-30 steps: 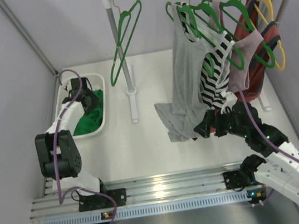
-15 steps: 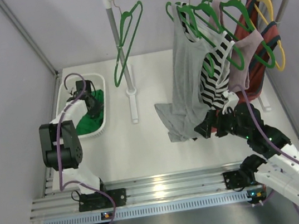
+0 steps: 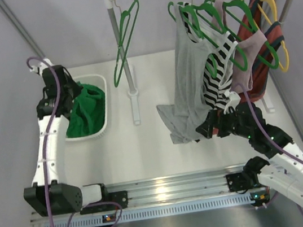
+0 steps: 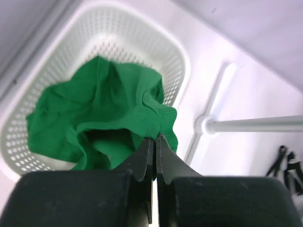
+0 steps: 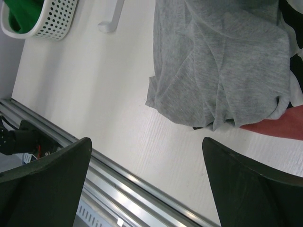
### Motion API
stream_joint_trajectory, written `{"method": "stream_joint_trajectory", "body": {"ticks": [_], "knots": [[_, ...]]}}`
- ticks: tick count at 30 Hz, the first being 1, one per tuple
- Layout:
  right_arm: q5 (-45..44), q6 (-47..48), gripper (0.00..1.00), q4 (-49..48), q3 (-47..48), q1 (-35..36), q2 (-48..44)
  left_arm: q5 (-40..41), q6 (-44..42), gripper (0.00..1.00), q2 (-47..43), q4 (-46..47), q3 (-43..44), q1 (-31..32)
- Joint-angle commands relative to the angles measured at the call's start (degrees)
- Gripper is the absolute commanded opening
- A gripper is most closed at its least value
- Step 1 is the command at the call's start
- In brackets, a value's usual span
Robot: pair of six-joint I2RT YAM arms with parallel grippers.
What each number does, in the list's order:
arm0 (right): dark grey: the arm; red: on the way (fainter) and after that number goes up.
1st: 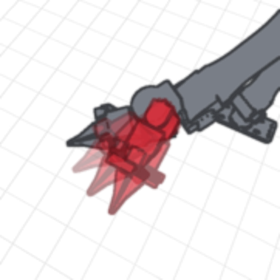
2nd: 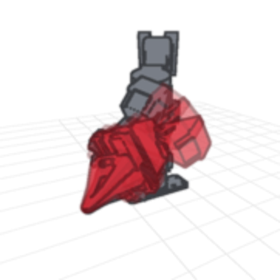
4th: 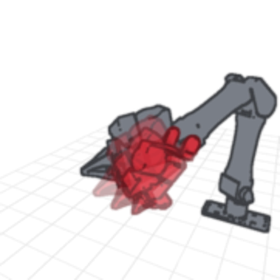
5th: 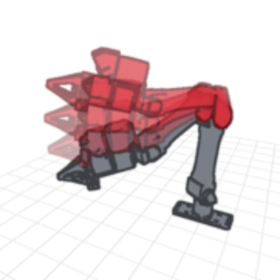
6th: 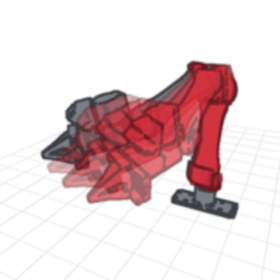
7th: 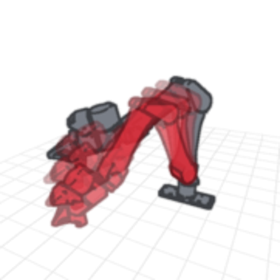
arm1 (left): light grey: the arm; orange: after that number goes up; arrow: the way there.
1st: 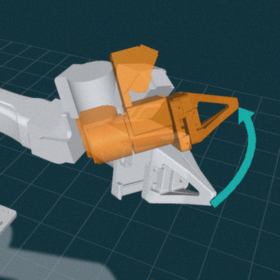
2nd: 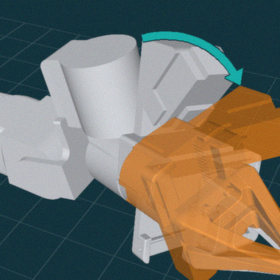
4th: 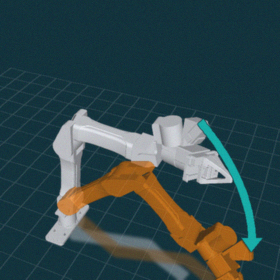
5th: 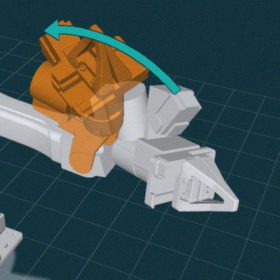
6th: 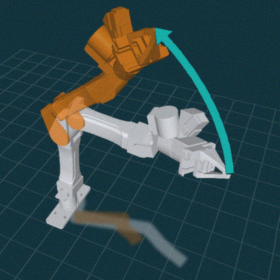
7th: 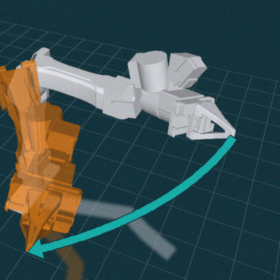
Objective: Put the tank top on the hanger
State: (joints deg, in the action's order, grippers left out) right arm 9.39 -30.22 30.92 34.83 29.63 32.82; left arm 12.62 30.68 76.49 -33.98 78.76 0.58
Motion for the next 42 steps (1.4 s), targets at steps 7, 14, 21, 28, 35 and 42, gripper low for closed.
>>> {"method": "stream_joint_trajectory", "body": {"ticks": [7,14,21,28,35,42], "knots": [[0.8,1.4,1.0,-4.2,7.5,0.7,3.7,-0.8,-5.5,0.0,-9.6,-10.3,21.0,-0.1],[1.2,1.4,1.0,-4.9,8.9,0.6,4.5,-6.2,-5.9,0.0,-8.0,-11.4,42.1,-0.2],[1.6,1.3,1.0,-6.1,9.8,0.7,4.5,-15.4,-1.1,0.0,-6.7,-5.3,53.0,-0.1],[8.2,1.0,1.0,-12.2,10.4,2.2,3.4,-16.9,7.0,0.0,-12.8,4.8,39.0,-0.1],[-9.0,1.6,1.0,-20.5,18.1,23.3,11.3,-14.1,11.2,0.0,-16.5,9.5,30.4,-0.1],[-30.3,10.1,1.0,-26.7,34.9,41.3,34.7,-14.1,11.1,0.0,-16.9,10.2,28.3,-0.1]]}}
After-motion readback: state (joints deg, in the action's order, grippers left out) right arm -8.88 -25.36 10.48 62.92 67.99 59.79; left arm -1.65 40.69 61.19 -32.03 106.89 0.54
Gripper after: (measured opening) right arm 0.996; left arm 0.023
